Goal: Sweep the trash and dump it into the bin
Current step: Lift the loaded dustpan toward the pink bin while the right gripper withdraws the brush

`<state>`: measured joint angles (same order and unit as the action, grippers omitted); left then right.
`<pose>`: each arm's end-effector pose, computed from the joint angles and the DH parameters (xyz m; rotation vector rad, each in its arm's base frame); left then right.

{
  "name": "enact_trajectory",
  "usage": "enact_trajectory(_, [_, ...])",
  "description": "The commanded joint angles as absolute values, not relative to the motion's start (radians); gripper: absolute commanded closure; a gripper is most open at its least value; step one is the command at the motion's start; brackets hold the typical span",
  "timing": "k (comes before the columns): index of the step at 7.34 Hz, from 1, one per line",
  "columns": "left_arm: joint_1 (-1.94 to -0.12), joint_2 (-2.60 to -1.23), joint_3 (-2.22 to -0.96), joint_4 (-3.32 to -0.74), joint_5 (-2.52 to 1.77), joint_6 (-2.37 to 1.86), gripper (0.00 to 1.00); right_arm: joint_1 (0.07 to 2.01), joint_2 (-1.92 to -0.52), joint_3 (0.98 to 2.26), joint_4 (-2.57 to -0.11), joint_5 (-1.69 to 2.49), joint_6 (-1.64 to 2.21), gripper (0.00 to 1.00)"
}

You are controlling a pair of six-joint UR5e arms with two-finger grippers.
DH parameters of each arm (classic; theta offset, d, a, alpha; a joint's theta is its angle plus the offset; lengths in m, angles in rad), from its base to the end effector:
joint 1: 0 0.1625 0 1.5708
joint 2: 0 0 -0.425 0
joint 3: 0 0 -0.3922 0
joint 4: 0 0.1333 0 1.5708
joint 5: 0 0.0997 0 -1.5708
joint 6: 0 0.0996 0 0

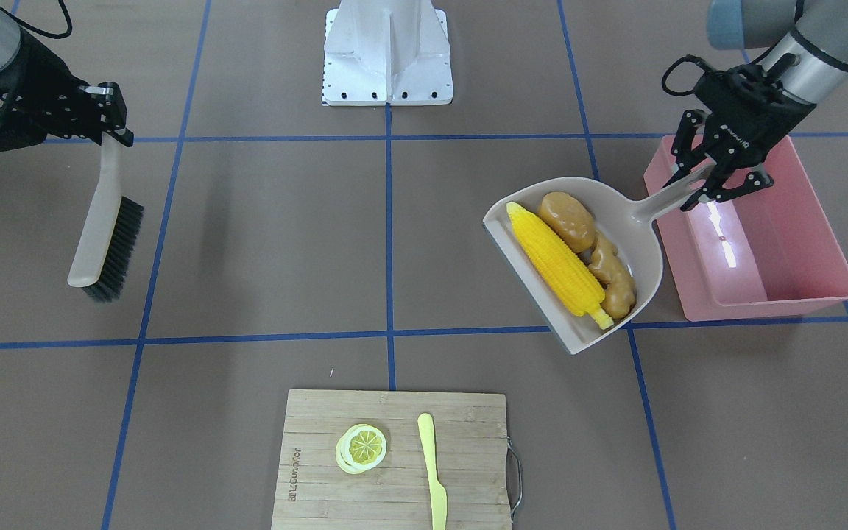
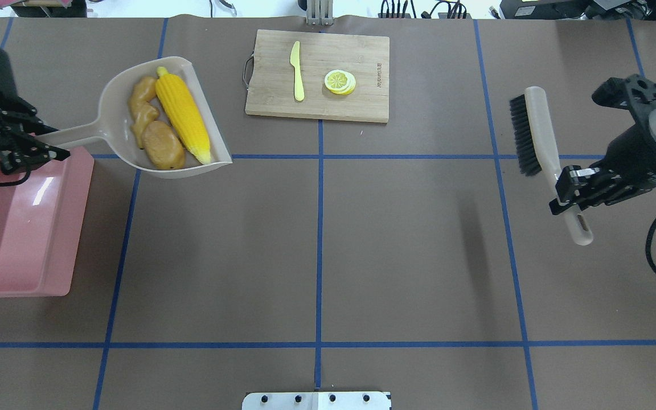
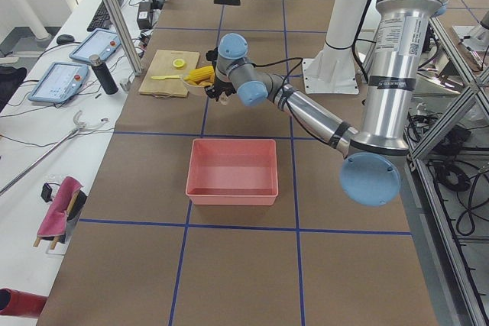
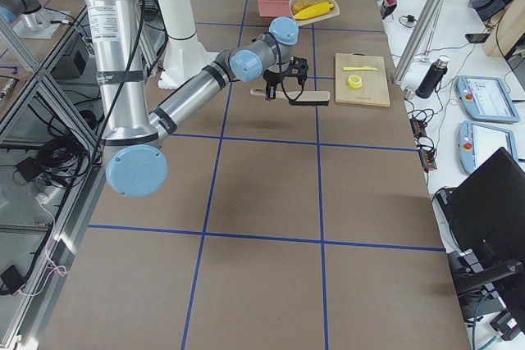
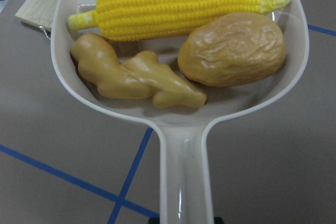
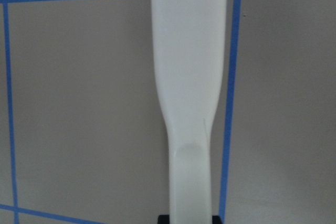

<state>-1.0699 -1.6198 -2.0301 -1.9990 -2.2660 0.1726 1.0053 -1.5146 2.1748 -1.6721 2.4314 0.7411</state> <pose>0.1715 -0.4580 0.3611 0.8090 0.8096 0.9261 -0.1937 -0.4131 0.3485 -0.0930 -0.9810 -0.0792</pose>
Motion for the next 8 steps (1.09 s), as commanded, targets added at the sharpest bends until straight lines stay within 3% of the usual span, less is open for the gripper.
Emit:
enact_trajectory(1, [-1.13, -1.498, -2.103, -2.011, -2.275, 0.108, 1.0, 1.07, -1.639, 2.171, -1.672, 2.436, 0.573, 1.0])
enact_trajectory(5, [-1.252, -1.289, -2.102, -2.199, -2.391, 0.109, 1.0, 1.153, -1.718, 2.099, -1.672, 2.436, 0.405, 1.0])
enact_trajectory(8, [-1.371, -1.131, -2.007, -2.501, -2.511, 0.109, 1.0, 1.19, -1.773, 2.013, -1.667, 2.421, 0.275, 1.0])
